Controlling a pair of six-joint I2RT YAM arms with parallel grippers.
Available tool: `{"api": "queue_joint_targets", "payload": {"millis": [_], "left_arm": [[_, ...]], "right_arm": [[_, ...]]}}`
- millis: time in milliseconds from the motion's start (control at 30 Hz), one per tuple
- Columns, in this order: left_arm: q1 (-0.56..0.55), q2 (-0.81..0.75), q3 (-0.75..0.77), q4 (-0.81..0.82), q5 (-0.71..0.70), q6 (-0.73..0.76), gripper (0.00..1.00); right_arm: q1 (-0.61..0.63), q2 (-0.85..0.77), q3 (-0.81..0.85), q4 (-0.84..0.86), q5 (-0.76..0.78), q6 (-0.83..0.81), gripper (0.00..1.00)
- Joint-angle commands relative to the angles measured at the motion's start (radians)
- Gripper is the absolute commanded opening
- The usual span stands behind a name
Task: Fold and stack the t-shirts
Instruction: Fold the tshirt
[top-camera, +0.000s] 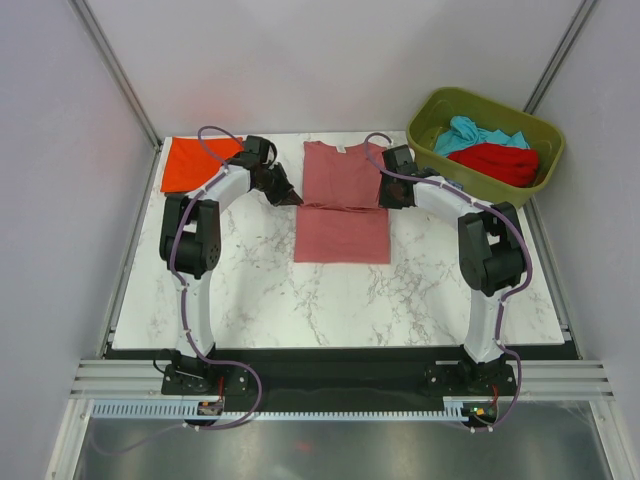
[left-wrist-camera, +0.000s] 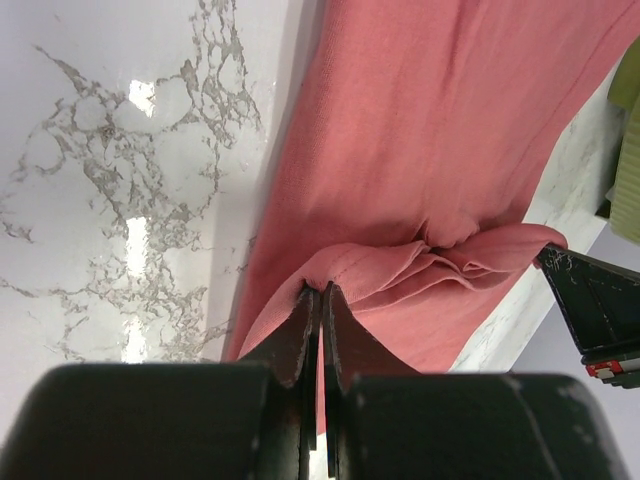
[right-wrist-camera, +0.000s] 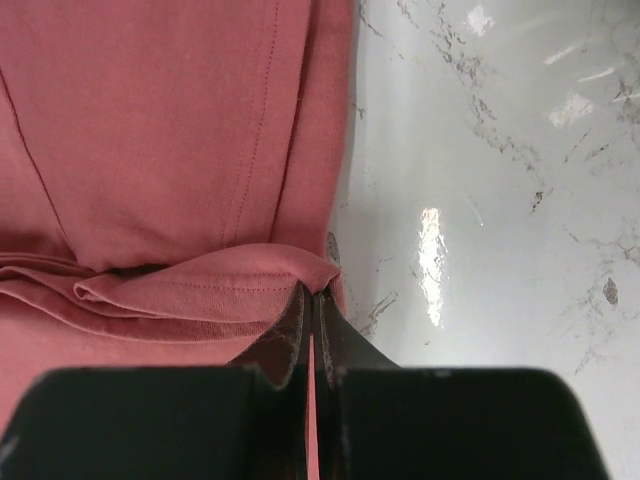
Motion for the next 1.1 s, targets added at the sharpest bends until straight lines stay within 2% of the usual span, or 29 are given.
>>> {"api": "queue_joint_targets", "payload": {"millis": [0,400,833,867,933,1000,1067], "left_arm": [[0.008,-0.061,0.021,0.012,-0.007,0.004,0.02],[0.008,-0.095,0.027,0.012,0.004,-0.02,0.02],[0.009,0.03,0.108,0.013,-0.021,-0.028,0.04],[0.011,0.04,0.115,0.013,-0.021,-0.02,0.06],[0.011,0.064,0.147,0.013,-0.011,-0.003,0.2],[0.011,0.073,0.164,0.013,-0.005,0.026,0.41],[0.014,0.07,0.179,0.013,0.004,0.056,0.45]], "right_arm": [[-0.006,-0.059,0.009,0.05,0.028,0.018,0.0],[-0.006,-0.09,-0.01,0.098,0.032,0.04,0.0],[-0.009,0.031,0.028,0.122,0.083,0.037,0.0],[-0.011,0.036,0.036,0.124,0.092,0.036,0.0],[-0.011,0.046,0.045,0.124,0.112,0.036,0.06],[-0.02,0.045,0.054,0.124,0.106,0.046,0.14],[-0.024,0.027,0.056,0.124,0.104,0.049,0.24]]}}
